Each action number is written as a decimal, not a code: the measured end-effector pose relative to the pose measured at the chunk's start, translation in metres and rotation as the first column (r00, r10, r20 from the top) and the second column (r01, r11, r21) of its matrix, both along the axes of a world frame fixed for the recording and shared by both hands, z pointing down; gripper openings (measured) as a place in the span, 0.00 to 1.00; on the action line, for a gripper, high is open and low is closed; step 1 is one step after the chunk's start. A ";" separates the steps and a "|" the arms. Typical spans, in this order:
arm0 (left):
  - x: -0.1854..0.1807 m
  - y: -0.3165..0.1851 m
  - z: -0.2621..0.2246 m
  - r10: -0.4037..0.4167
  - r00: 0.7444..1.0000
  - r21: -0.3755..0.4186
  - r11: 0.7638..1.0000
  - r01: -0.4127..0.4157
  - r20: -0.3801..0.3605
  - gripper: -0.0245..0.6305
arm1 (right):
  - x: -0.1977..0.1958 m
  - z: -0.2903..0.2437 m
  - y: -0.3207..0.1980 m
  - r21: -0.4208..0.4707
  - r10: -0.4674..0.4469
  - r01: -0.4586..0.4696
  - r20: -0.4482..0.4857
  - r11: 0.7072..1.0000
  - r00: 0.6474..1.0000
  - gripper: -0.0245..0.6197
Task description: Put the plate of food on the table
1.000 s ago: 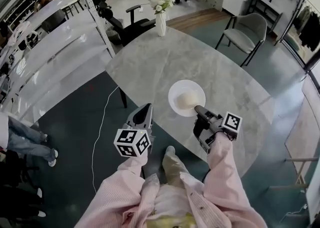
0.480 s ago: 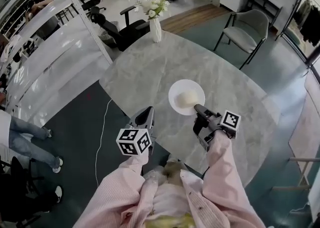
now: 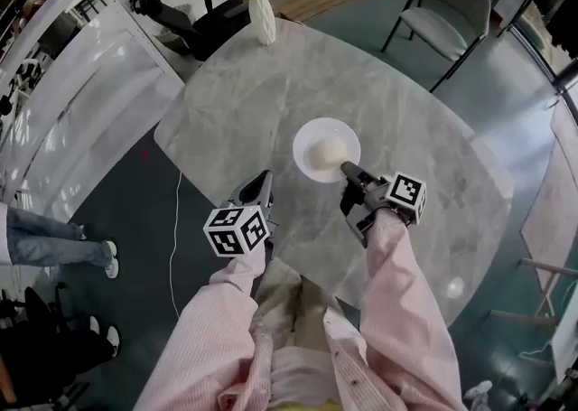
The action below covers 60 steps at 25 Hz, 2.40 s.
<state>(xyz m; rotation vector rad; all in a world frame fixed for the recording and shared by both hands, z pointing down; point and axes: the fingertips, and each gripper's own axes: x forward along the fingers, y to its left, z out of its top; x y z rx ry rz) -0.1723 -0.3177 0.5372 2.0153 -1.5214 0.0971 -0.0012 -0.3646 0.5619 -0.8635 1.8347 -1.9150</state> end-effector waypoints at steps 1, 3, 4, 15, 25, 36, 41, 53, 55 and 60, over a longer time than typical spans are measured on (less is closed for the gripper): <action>-0.002 -0.011 0.012 0.004 1.000 -0.015 1.000 -0.004 -0.003 0.03 | -0.003 0.012 -0.011 -0.013 0.004 -0.004 -0.005 1.000 1.000 0.06; -0.001 -0.025 0.031 0.023 1.000 -0.044 0.999 -0.024 -0.011 0.03 | -0.006 0.033 -0.023 -0.054 0.014 -0.015 -0.023 0.998 1.000 0.06; 0.001 -0.029 0.038 0.036 0.999 -0.057 0.998 -0.037 -0.017 0.03 | -0.006 0.041 -0.028 -0.066 0.014 -0.016 -0.035 0.998 0.999 0.06; 0.020 -0.040 0.076 0.110 0.991 -0.142 0.983 -0.120 -0.076 0.03 | -0.019 0.078 -0.037 -0.128 -0.009 -0.006 -0.116 0.992 0.993 0.06; 0.025 -0.044 0.089 0.129 0.989 -0.166 0.976 -0.140 -0.073 0.03 | -0.022 0.091 -0.037 -0.142 -0.023 0.000 -0.162 0.990 0.986 0.06; 0.026 -0.041 0.088 0.126 0.989 -0.171 0.976 -0.138 -0.080 0.03 | -0.022 0.091 -0.037 -0.136 -0.045 0.007 -0.284 0.991 0.958 0.06; 0.027 -0.039 0.087 0.122 0.989 -0.174 0.976 -0.134 -0.078 0.03 | -0.022 0.095 -0.035 -0.123 -0.064 0.016 -0.392 0.992 0.918 0.08; 0.032 -0.040 0.081 0.118 0.989 -0.162 0.978 -0.132 -0.092 0.03 | -0.021 0.098 -0.030 -0.112 -0.136 0.083 -0.632 0.990 0.763 0.17; 0.032 -0.040 0.080 0.119 0.989 -0.161 0.978 -0.133 -0.091 0.03 | -0.021 0.098 -0.030 -0.108 -0.144 0.096 -0.667 0.989 0.731 0.18; 0.033 -0.040 0.079 0.119 0.989 -0.159 0.978 -0.133 -0.093 0.03 | -0.020 0.098 -0.028 -0.098 -0.155 0.124 -0.743 0.987 0.650 0.21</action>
